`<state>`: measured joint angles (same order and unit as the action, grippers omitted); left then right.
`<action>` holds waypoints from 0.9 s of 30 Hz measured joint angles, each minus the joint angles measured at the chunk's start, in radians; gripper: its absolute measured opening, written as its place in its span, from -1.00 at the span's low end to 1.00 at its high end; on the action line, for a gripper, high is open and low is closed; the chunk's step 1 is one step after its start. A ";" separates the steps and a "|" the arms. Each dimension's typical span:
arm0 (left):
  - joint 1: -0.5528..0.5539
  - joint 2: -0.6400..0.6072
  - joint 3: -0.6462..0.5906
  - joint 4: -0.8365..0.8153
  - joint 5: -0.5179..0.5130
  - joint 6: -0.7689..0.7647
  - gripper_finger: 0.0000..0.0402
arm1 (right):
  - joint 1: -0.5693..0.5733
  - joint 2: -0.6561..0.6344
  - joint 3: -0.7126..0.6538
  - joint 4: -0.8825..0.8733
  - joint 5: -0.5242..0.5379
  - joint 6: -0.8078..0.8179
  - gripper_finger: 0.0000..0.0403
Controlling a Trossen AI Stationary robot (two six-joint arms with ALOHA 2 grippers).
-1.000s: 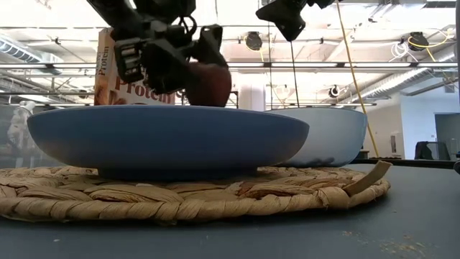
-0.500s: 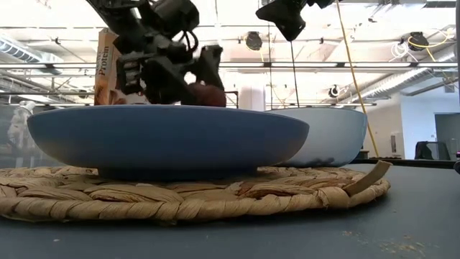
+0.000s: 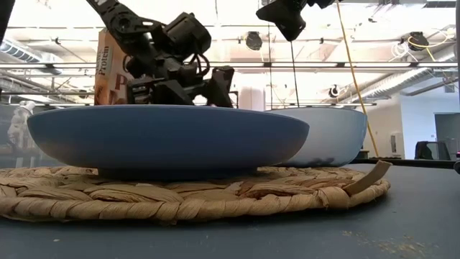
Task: Arrange a breakfast setting
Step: Put the red apple on the brown tablemat
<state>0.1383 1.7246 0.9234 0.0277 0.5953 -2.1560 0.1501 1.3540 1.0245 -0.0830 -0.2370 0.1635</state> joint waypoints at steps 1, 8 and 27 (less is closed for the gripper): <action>0.000 0.009 0.001 0.019 0.000 0.002 0.25 | 0.000 0.000 0.000 0.000 0.000 0.000 0.34; 0.000 0.012 0.002 0.018 0.002 0.055 0.25 | 0.000 0.000 0.000 -0.003 0.000 0.000 0.34; 0.000 0.009 0.002 0.027 0.002 0.121 0.33 | 0.000 0.000 0.000 -0.002 0.000 0.000 0.34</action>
<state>0.1383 1.7332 0.9253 0.0551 0.5970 -2.0345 0.1504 1.3540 1.0245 -0.0845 -0.2371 0.1635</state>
